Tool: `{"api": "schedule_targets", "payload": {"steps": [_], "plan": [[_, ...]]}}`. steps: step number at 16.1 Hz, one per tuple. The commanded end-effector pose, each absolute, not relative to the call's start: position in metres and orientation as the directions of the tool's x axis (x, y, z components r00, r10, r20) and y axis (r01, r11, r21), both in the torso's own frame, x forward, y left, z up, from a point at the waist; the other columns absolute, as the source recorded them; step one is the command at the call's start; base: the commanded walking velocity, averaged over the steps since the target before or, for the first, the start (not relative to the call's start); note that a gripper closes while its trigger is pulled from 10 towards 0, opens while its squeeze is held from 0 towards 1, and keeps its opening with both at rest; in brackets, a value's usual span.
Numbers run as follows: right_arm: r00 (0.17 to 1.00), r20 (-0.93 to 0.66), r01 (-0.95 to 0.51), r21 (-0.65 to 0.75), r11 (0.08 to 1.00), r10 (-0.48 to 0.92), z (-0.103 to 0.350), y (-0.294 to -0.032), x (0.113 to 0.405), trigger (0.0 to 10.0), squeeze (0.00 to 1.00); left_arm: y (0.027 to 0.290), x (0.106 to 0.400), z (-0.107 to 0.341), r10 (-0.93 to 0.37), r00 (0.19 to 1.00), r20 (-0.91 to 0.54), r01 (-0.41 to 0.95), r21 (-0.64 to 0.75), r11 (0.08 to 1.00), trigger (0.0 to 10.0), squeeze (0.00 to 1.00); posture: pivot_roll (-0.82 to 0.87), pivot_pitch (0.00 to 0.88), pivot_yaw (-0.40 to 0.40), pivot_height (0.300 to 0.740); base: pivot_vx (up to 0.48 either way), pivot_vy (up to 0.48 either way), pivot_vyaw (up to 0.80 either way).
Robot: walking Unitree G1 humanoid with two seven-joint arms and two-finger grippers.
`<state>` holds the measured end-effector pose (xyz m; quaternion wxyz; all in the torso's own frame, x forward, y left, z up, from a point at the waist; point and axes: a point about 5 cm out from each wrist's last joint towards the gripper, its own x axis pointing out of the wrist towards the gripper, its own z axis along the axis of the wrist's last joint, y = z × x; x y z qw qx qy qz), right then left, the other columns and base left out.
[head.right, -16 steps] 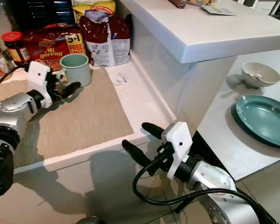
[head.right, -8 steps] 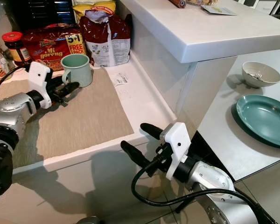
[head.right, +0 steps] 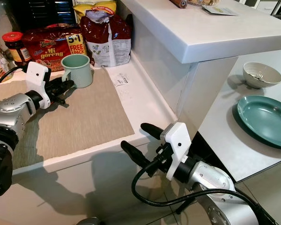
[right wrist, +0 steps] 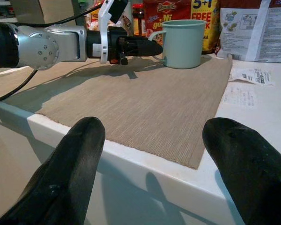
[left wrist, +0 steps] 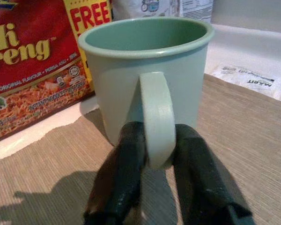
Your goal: Setting the table
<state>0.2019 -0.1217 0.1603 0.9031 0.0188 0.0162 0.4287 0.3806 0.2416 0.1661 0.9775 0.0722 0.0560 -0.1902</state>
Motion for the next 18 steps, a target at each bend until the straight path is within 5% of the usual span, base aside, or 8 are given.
{"api": "schedule_targets", "payload": {"steps": [1, 9, 13, 14, 15, 18], "plan": [[0.622, 0.007, -0.783, 0.030, 0.622, 0.783, 0.165, -0.120, 0.204, 10.0, 0.00, 0.241, 0.383, 0.170, -0.357, 0.925, -0.130, 0.371, 0.109, 0.922, 0.0, 0.00, 0.02, 0.000, -0.001, 0.740, 0.000, 0.000, 0.00], [0.649, 0.033, -0.761, 0.021, 0.649, 0.760, 0.166, -0.119, 0.203, 10.0, 0.00, 0.245, 0.375, 0.172, -0.418, 0.908, -0.022, 0.418, 0.072, 0.906, 0.0, 0.00, 0.02, 0.000, 0.017, 0.740, 0.000, 0.000, 0.00], [0.768, 0.114, -0.636, 0.014, 0.772, 0.631, 0.170, -0.124, 0.208, 10.0, 0.00, 0.220, 0.320, 0.183, -0.465, 0.858, 0.217, 0.438, 0.160, 0.884, 0.0, 0.00, 0.04, 0.000, 0.000, 0.740, 0.000, 0.000, 0.00], [0.791, 0.126, -0.606, 0.018, 0.795, 0.599, 0.170, -0.124, 0.210, 10.0, 0.00, 0.205, 0.301, 0.184, -0.450, 0.863, 0.231, 0.431, 0.130, 0.893, 9.3, 0.00, 0.06, 0.000, -0.011, 0.740, 0.000, 0.000, 0.00], [0.809, 0.134, -0.580, 0.025, 0.814, 0.572, 0.171, -0.123, 0.213, 10.0, 0.00, 0.195, 0.287, 0.184, -0.442, 0.865, 0.236, 0.430, 0.105, 0.897, 10.0, 0.00, 0.06, 0.000, -0.017, 0.740, 0.000, 0.000, 0.00], [0.818, 0.149, -0.567, 0.049, 0.822, 0.556, 0.171, -0.121, 0.217, 10.0, 0.00, 0.172, 0.261, 0.179, -0.430, 0.878, 0.210, 0.419, 0.096, 0.903, 10.0, 0.00, 0.09, 0.000, -0.034, 0.740, -0.082, 0.000, 0.00]]}}
